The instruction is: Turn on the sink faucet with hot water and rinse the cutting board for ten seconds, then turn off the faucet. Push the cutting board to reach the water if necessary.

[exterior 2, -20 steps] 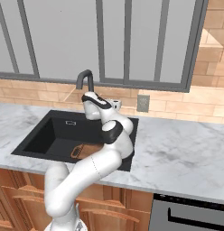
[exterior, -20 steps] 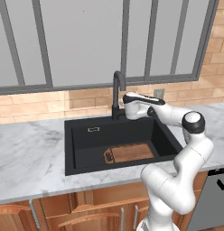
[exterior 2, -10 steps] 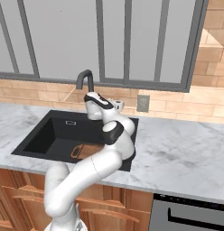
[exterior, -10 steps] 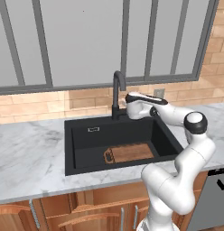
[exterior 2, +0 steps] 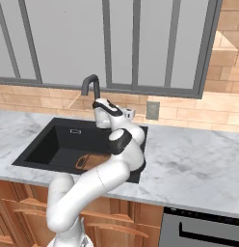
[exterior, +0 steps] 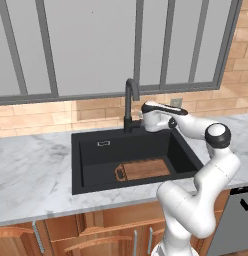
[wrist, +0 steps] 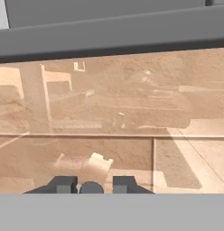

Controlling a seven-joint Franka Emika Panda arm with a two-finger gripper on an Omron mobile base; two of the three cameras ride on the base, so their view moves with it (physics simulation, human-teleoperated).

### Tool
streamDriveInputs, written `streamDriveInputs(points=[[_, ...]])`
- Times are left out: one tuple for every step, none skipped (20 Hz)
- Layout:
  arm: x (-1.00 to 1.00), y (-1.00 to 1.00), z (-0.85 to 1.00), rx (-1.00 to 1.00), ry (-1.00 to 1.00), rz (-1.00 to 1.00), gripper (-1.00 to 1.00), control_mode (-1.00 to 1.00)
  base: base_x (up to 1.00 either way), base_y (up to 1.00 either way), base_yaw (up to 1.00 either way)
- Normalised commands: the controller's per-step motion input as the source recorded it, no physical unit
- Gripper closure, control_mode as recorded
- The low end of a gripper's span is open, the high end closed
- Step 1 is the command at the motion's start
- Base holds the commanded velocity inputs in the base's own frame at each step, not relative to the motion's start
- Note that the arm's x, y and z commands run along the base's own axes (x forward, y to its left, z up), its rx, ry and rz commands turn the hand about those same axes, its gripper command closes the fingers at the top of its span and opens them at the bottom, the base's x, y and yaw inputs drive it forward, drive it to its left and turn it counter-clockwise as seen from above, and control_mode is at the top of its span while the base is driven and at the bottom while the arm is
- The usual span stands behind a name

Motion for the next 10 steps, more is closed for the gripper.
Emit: streamDriveInputs(points=[[0.0,-0.59,0.0,0.0,0.04,0.0,1.0,-1.0,0.0,0.0,0.0],[0.0,-0.59,0.0,0.0,0.04,0.0,1.0,-1.0,0.0,0.0,0.0],[0.0,-0.61,0.0,0.0,0.03,0.0,1.0,-1.0,0.0,0.0,0.0],[-0.01,-0.61,-0.03,0.0,0.03,0.0,1.0,-1.0,0.0,0.0,0.0],[-0.09,-0.59,-0.04,0.0,0.04,0.0,1.0,-1.0,0.0,0.0,0.0],[-0.11,-0.59,-0.06,0.0,0.04,0.0,1.0,-1.0,0.0,0.0,0.0],[-0.14,-0.59,-0.06,0.0,0.04,0.0,1.0,-1.0,0.0,0.0,0.0],[-0.16,-0.59,-0.09,0.0,0.05,0.0,1.0,-1.0,0.0,0.0,0.0],[-0.16,-0.57,-0.1,0.0,0.05,0.0,1.0,-1.0,0.0,0.0,0.0],[-0.16,-0.56,-0.11,0.0,0.07,0.0,1.0,-1.0,0.0,0.0,0.0]])
